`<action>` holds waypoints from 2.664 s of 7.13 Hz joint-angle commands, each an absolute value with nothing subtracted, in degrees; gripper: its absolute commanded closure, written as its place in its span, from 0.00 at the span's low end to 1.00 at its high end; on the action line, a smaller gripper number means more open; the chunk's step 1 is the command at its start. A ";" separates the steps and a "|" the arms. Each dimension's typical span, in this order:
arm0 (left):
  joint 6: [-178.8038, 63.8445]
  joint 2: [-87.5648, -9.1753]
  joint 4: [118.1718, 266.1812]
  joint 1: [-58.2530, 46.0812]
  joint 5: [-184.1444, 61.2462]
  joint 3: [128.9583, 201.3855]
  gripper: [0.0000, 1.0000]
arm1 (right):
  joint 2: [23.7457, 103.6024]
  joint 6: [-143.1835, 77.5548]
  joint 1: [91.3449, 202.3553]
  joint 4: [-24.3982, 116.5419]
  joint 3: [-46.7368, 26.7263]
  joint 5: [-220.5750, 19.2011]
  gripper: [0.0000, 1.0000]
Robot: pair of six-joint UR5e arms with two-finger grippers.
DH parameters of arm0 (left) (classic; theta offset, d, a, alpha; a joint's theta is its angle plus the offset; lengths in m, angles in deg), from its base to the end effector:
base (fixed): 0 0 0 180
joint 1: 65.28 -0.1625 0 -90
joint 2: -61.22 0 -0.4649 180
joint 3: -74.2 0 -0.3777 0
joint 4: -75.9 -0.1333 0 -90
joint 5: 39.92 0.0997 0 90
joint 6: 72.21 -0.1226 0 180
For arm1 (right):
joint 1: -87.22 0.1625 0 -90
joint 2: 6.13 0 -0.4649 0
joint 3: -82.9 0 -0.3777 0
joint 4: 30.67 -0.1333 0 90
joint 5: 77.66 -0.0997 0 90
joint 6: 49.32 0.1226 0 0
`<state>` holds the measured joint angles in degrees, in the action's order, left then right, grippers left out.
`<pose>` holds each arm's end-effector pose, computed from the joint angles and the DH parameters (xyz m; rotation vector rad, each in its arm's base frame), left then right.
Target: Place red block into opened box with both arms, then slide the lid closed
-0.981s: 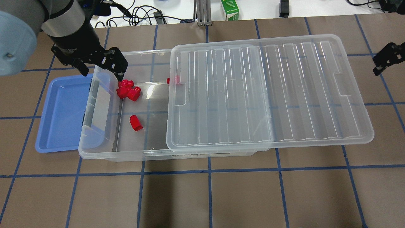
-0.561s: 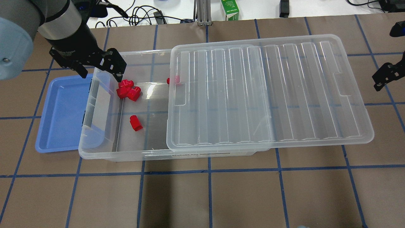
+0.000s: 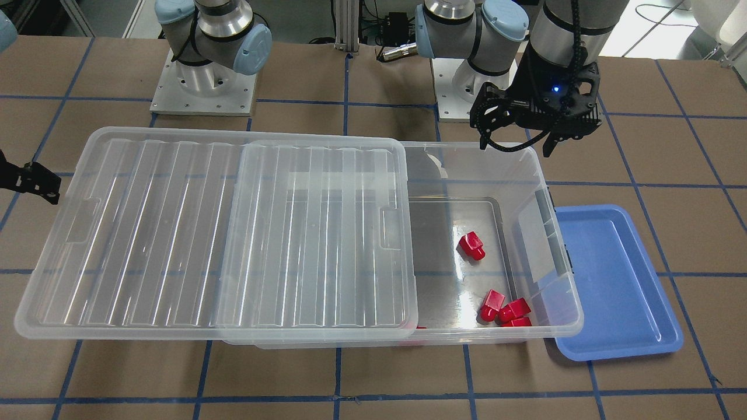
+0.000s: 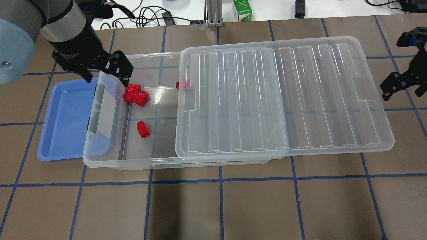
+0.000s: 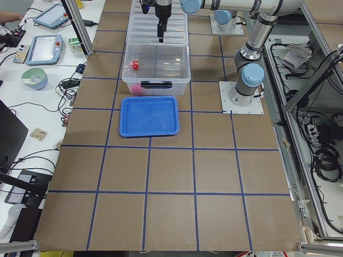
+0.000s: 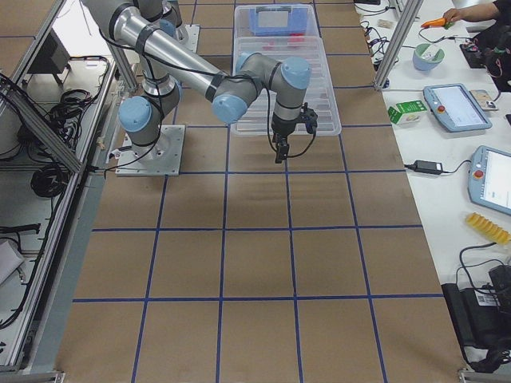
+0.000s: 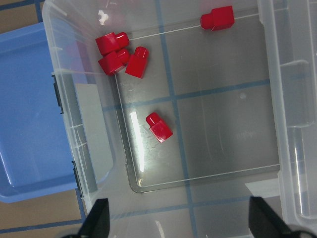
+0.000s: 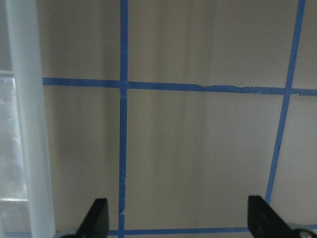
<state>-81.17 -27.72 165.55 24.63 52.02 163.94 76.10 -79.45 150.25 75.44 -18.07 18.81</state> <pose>-0.1284 -0.4724 0.5164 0.2394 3.0960 -0.0410 -0.1269 -0.5128 0.3755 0.0884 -3.0597 -0.1444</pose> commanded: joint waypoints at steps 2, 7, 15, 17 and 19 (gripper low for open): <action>-81.18 -27.72 165.11 24.63 52.02 163.85 0.00 | 75.96 -71.32 157.42 75.15 -18.08 18.05 0.00; -81.18 -27.72 165.11 24.63 52.02 163.85 0.00 | 75.87 -53.89 173.25 76.46 -17.29 17.96 0.00; -81.26 -27.63 165.11 24.54 52.10 163.85 0.00 | 83.32 -52.49 176.24 60.62 -3.87 11.48 0.00; -81.26 -27.63 165.11 24.54 52.02 163.85 0.00 | 83.08 -52.65 177.39 59.33 -5.67 9.08 0.00; -81.26 -27.63 165.11 24.54 52.02 163.85 0.00 | 82.73 -52.57 177.39 60.11 -6.31 8.91 0.00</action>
